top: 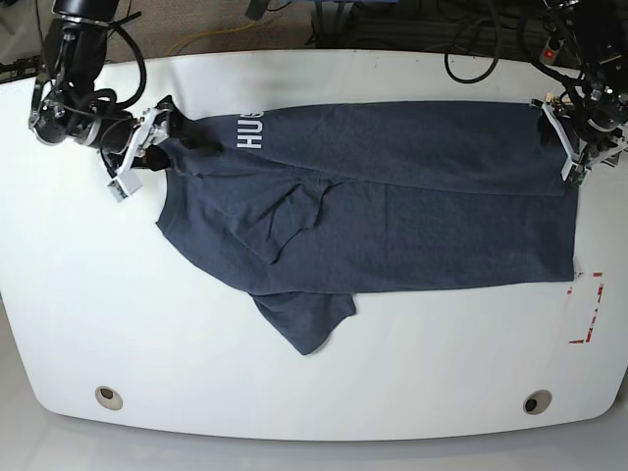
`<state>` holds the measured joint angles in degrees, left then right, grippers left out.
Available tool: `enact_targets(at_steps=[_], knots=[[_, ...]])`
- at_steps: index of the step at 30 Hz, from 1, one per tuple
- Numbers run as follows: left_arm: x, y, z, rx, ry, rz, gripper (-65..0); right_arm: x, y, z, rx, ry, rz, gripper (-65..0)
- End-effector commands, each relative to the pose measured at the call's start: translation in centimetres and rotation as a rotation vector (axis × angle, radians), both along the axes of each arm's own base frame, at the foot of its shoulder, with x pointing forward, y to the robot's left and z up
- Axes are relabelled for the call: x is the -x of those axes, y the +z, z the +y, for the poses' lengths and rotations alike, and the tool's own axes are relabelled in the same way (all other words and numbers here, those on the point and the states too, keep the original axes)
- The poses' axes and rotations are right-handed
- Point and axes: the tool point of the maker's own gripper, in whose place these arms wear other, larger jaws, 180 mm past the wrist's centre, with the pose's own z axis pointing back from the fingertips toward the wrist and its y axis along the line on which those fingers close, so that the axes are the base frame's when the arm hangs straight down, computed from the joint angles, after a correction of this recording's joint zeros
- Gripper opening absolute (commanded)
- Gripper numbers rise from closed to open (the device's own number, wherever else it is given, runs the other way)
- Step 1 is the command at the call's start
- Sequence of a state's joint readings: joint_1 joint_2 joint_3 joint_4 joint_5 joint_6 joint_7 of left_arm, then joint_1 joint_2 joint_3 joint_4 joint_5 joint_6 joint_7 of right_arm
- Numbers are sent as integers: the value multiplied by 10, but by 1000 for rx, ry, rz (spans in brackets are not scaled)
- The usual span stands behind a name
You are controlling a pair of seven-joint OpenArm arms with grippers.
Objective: Fold the T-shirt properly
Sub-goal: 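Swing the hem back over and lay the shirt flat, release, then adjust the shirt's collar corners with both grippers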
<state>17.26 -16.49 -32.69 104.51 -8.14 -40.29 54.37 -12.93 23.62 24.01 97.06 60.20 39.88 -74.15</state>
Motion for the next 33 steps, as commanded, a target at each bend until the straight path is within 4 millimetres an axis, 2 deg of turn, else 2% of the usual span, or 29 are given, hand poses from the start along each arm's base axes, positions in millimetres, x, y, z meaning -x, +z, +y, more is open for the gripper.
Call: enact_targets(at_steps=[1,6,9,12,14,16,18,21,25,30,33], knots=[[-1,-7,5,-42,9,24,-253,-5,1,12,41,-3,-40,-193],[9,-30,10,-11,32,76,-253,-4,-20,17,148,-40,-19,-361],[9,-39,11,18,34,68,-253,-2,-30,4,244,-57,-4,-404],[12,-45,22,18,35,80,-253,4,-40,-14,343,-65,33,-411],[15,-48,28,9,32,101,-253,5,-40,-19,361,-66,37,-411],[17,-48,36,-3,31,117,-253,10,-40,-36,409,-56,52,-411],[19,-50,41,-10,35,130,-253,13,-38,-45,435,-47,56,-411],[20,-50,46,-13,38,138,-253,15,-35,-54,465,-37,57,-411],[18,-41,46,-30,31,120,-253,10,-24,-53,484,-26,22,-411],[12,-17,37,-78,-8,60,-251,5,8,-30,476,22,-75,-407],[9,-10,29,-80,-4,39,-249,4,10,-13,412,25,-87,-349]])
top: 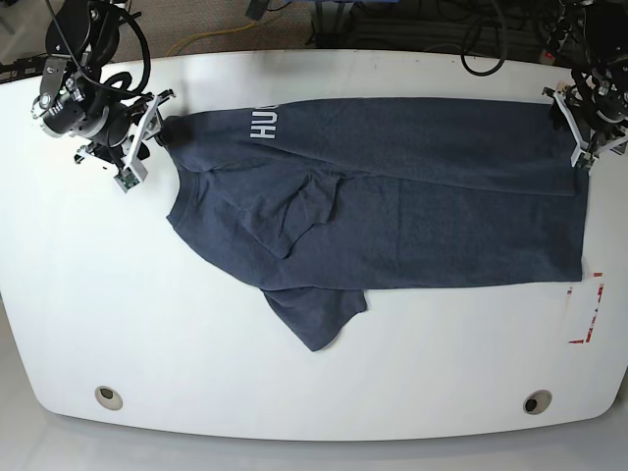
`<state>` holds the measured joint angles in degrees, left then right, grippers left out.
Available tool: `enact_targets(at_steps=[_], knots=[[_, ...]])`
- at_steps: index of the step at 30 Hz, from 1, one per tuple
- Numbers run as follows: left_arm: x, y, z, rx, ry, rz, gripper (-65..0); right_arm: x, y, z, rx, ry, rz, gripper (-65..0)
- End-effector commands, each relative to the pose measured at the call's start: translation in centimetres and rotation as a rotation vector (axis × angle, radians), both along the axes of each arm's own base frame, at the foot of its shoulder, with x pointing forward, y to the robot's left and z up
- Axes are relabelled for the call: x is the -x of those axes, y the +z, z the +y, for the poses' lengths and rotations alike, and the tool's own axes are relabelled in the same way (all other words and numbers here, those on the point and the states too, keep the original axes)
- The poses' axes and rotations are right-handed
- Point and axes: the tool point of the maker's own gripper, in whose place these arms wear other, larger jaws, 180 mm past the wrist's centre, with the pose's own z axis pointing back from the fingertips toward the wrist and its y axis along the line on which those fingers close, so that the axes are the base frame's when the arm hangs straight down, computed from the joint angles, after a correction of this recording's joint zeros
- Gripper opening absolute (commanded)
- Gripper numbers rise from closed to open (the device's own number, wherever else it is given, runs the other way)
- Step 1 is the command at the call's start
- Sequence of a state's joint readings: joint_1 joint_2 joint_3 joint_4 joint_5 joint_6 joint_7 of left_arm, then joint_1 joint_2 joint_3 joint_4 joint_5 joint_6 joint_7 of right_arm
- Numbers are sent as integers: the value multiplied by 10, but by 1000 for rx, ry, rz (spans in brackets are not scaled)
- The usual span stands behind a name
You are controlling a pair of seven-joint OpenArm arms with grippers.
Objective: Fold the T-shirt properly
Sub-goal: 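Adjust the shirt's collar corners with both grippers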
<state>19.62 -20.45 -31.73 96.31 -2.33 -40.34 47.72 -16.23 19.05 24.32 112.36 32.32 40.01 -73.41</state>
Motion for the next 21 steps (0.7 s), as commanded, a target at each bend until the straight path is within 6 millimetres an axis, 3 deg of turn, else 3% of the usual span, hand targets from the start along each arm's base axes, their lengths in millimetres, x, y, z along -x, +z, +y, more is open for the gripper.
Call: enact_targets(at_steps=[1,6,10,21], knots=[[-15,25,-3,-37,-3,-67,-249,-12,12,18,-72,5,-59,-306],[-17,36,-4,-60,-7,-81,-249,-17,11,30,-110,-13,-73,-197],[-17,34,-5,-56,-4,-80,-249,-18,2,38,-141,-33,-54,-187],[-19,36,-3,-57,0,-87,-249,-9,-37,14,-15,-112,35,-193]])
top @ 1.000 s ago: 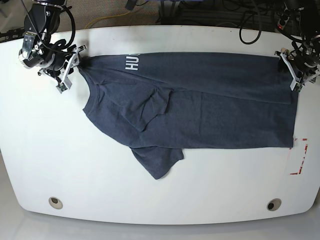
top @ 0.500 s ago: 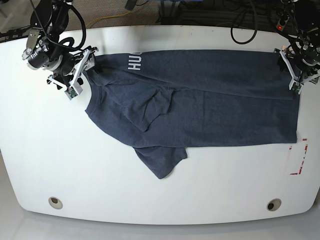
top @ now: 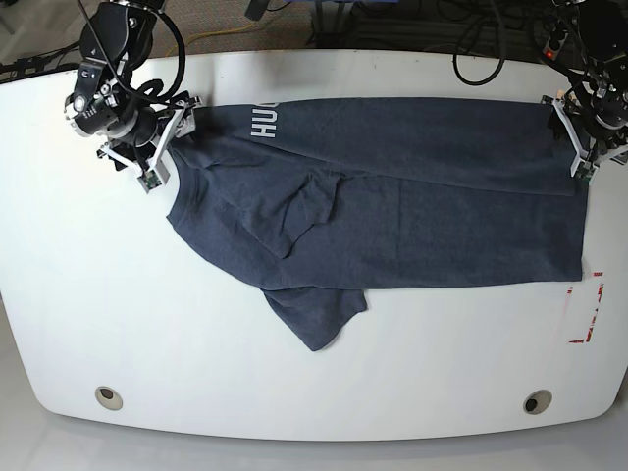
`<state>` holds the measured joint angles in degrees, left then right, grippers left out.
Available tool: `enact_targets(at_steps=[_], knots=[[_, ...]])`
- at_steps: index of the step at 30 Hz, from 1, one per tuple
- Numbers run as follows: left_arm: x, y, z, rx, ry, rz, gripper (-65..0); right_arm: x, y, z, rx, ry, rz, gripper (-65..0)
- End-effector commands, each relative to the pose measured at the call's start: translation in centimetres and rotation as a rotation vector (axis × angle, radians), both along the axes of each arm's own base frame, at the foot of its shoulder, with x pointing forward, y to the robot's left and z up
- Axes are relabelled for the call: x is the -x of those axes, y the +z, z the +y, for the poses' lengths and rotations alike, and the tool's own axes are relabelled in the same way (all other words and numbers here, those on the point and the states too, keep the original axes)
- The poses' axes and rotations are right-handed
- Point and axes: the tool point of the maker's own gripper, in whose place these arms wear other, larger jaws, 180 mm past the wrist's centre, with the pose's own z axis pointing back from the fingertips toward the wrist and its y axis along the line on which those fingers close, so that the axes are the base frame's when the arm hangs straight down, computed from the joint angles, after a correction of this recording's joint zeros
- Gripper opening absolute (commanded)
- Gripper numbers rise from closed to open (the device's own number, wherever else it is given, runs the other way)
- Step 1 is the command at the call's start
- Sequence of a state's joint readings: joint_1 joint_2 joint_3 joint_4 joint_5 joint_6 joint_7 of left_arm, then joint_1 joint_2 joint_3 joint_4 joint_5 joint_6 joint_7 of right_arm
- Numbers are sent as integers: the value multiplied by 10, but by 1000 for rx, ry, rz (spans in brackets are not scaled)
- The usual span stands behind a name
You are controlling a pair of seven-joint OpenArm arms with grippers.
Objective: Fold the T-shirt properly
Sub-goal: 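Adjust the shirt's collar corners with both grippers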
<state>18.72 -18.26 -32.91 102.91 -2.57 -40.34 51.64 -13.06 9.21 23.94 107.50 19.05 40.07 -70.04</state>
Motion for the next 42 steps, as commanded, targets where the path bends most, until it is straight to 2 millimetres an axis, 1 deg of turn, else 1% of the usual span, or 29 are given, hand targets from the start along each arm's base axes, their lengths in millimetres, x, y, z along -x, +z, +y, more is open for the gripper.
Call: enact_targets(at_steps=[1,2,3,4,6,7,8,9,11,13,15,16,18,23,25,26,28,29,30,31,32,34,35,37,40,42], knots=[[-11,12,6,-22,-1,-38,-249,0,-8,-4,-29,-21,15,-205],[-12,11,7,-20,5,-38,-249,2,-13,-3,-45,-26,28,-236],[-11,6,9,-9,16,-27,-249,4,-16,-2,-61,-29,37,-281],[-11,0,10,4,27,-16,-249,6,-19,0,-74,-32,48,-344],[-8,-18,16,46,67,25,-249,8,-21,3,-95,-32,52,-517],[-5,-26,19,60,81,43,-249,10,-21,3,-100,-32,56,-588],[-3,-30,19,72,88,53,-249,13,-22,3,-99,-31,60,-615],[-1,-33,21,76,95,62,-249,15,-22,3,-101,-30,63,-623],[0,-34,22,77,100,64,-250,19,-21,4,-103,-25,63,-601],[-4,-28,21,67,91,46,-250,24,-16,-5,-80,-20,59,-582],[-4,-22,20,52,79,36,-250,30,-13,-12,-71,-25,59,-580],[1,-21,20,43,73,43,-250,32,-12,-15,-73,-28,58,-579],[8,-18,17,25,55,49,-250,39,-10,-28,-53,-28,71,-579],[23,-12,8,-5,14,62,-249,47,-4,-53,-8,-37,82,-577],[28,-9,-3,12,0,51,-249,51,-1,-63,14,-39,89,-568],[29,-7,-8,23,-8,41,-249,53,0,-67,27,-36,94,-549],[32,-2,-19,47,-30,26,-249,52,3,-73,45,-31,90,-461],[31,1,-22,51,-38,18,-249,51,4,-74,49,-29,90,-409],[31,3,-25,58,-46,11,-249,50,6,-75,54,-25,85,-335],[30,5,-27,64,-51,3,-249,47,11,-74,62,-18,67,-263],[29,6,-28,68,-53,-2,-249,43,15,-72,66,-10,50,-208],[28,7,-31,79,-58,-11,-249,38,24,-71,80,-7,19,-144],[26,9,-33,85,-63,-20,-249,35,30,-71,88,-5,-4,-132],[21,16,-37,87,-77,-45,-249,27,39,-68,83,-18,-47,-141],[11,32,-31,84,-60,-107,-249,5,53,-71,78,-58,-122,-149],[2,40,-27,85,-46,-145,-249,-8,55,-69,55,-73,-151,-151]])
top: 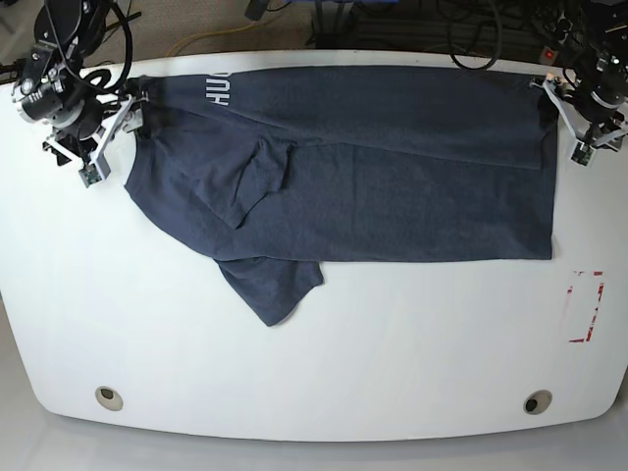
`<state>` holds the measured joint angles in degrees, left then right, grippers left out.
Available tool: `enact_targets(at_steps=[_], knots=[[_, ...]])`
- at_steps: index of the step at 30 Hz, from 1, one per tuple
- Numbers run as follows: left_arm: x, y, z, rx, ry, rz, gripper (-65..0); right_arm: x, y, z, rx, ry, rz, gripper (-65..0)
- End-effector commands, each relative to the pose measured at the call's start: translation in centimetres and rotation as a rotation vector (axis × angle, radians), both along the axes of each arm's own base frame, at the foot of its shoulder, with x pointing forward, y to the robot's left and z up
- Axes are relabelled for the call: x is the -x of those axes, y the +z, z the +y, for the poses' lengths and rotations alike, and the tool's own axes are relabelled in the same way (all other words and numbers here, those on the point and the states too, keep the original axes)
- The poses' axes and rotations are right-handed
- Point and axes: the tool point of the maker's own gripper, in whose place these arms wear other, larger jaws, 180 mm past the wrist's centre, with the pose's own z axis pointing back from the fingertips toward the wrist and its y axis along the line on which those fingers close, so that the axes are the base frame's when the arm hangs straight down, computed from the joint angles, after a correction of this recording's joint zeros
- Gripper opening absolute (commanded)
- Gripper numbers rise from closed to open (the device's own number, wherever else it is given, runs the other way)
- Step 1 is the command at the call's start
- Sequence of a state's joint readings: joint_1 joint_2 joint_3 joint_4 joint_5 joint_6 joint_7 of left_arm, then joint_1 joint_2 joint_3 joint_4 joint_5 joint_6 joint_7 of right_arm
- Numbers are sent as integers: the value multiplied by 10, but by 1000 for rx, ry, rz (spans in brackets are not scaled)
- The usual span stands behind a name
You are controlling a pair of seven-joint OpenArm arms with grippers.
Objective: Fold the T-shirt properly
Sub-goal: 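Adjust the shirt's collar corners with both grippers, then grasp the shirt's hem edge with both grippers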
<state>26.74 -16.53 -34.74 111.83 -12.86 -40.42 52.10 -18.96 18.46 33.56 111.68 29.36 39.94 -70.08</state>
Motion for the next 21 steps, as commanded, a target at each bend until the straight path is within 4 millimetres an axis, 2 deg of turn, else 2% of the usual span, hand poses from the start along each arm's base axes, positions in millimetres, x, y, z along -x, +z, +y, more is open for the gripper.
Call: enact_targets(at_steps=[1,6,7,15,21], knots=[[-26,28,14,-26,25,-110,-249,-37,18,-2,-24,-19,-106,-151],[-58,50,23,-80,46,-197,-249,-88,20,-8,-124,-80,-158,-151],[-66,55,24,-101,47,-210,-249,-104,21,-7,-156,-88,-168,-151],[-116,59,23,-117,40,-241,-249,-191,20,19,-267,-29,-187,-151],[-152,54,27,-44,74,-246,-249,-235,4,47,-337,5,-189,-151]])
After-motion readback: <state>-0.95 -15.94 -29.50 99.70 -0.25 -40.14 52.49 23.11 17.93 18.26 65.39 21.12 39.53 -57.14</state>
